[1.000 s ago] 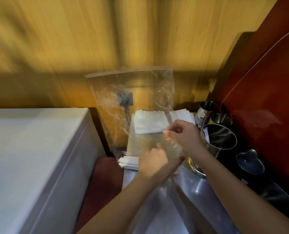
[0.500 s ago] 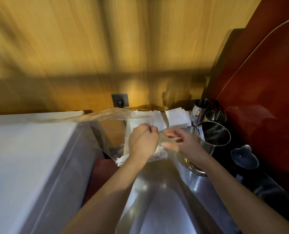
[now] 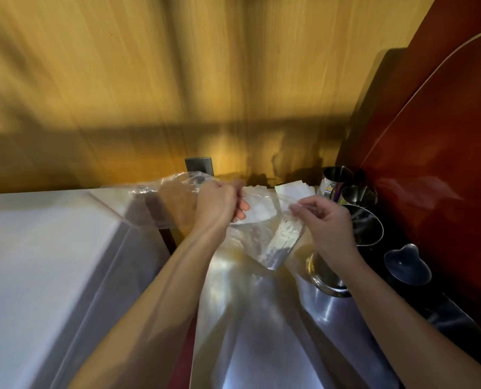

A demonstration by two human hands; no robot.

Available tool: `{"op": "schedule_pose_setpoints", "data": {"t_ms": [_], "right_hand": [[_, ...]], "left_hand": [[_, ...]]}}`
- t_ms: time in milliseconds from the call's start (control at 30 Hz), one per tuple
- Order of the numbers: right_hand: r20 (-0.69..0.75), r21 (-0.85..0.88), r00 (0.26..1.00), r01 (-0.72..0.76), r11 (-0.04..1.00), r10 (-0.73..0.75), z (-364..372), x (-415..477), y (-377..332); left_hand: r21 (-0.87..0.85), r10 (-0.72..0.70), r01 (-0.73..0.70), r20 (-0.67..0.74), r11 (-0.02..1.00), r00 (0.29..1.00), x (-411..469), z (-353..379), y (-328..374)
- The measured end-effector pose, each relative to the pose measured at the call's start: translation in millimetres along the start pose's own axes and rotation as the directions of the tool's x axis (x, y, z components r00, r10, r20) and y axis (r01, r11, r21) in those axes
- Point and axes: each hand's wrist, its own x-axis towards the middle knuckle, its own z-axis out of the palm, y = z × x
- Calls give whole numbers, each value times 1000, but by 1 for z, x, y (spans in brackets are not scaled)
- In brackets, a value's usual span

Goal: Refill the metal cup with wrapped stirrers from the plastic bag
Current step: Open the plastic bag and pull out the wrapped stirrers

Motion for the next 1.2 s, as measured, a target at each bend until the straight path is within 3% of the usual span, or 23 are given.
{"op": "schedule_pose_setpoints", "data": {"t_ms": [133,233,400,500,567,633,767,867,967,1033,1100,1200], "right_hand": [[26,0,999,-27,1000,27,-4,6,-4],[35,-8,995,-92,996,92,-5,4,5],[10,9,989,-150,989,150,-7,2,13],[-16,-42,990,-138,990,137,-8,6,13],[-21,-108,990,-140,984,139,-7,8,13],[-25,-124,986,-165,978,163,-6,12,12],[-12,-99,983,-186,978,185,-9,14,10],[19,-74,982,-188,979,190,-9,14,8],[49,-54,980,-191,980,193,-10,15,6],[64,-46,981,-182,982,185,-10,15,6],[78,-42,981,-175,984,178,-10,16,5],[109,-49,980,-163,985,167,-10,18,5]], "left_hand": [[-98,-93,95,24,991,995,3,1,-4],[-91,-81,84,33,992,996,0,4,-10],[-79,3,5,98,997,995,0,2,-14],[-89,155,-143,151,986,976,2,-4,-19],[-37,257,-255,54,966,965,7,-9,-25],[-4,285,-288,-136,958,949,13,-15,-35],[-58,135,-182,-462,982,876,32,-40,-61],[34,156,-168,-581,985,798,47,-65,-72],[228,309,-214,-583,950,751,55,-84,-66],[376,425,-246,-528,893,736,59,-93,-59],[563,587,-324,-382,760,714,57,-99,-48],[819,732,-415,-8,396,681,57,-100,-29]]}}
